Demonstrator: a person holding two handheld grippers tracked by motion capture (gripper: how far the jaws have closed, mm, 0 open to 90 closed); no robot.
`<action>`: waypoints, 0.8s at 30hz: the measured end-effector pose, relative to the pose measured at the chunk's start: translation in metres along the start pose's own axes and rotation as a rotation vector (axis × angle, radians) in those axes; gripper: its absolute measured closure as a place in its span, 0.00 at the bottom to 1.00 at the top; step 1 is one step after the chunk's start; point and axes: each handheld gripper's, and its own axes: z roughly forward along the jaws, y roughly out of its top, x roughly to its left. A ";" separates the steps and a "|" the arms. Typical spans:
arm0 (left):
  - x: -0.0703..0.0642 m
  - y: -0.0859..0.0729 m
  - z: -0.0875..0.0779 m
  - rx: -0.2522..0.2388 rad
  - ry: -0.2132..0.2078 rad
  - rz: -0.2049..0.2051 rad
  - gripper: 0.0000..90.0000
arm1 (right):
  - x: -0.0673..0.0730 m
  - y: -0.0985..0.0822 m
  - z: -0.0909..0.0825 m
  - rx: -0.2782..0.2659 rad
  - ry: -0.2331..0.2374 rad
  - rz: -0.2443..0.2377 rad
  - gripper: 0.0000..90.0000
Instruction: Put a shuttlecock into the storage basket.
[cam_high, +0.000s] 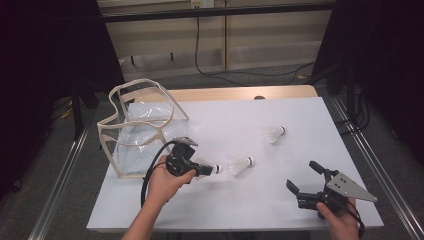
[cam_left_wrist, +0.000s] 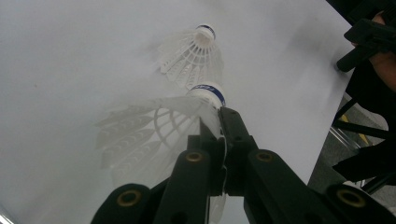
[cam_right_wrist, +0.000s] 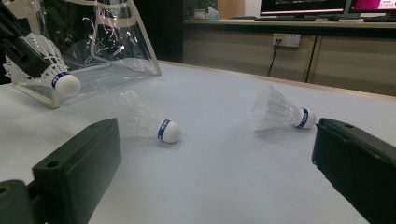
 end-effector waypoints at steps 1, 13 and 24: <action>0.000 0.001 0.000 0.002 -0.003 0.002 1.00 | 0.000 0.000 0.000 -0.001 0.000 -0.001 0.01; -0.003 0.012 -0.009 0.002 -0.003 0.011 1.00 | 0.000 0.000 0.000 -0.001 0.004 -0.003 0.01; -0.006 0.026 -0.013 0.012 0.006 0.014 1.00 | 0.001 0.000 0.000 0.000 0.008 -0.001 0.02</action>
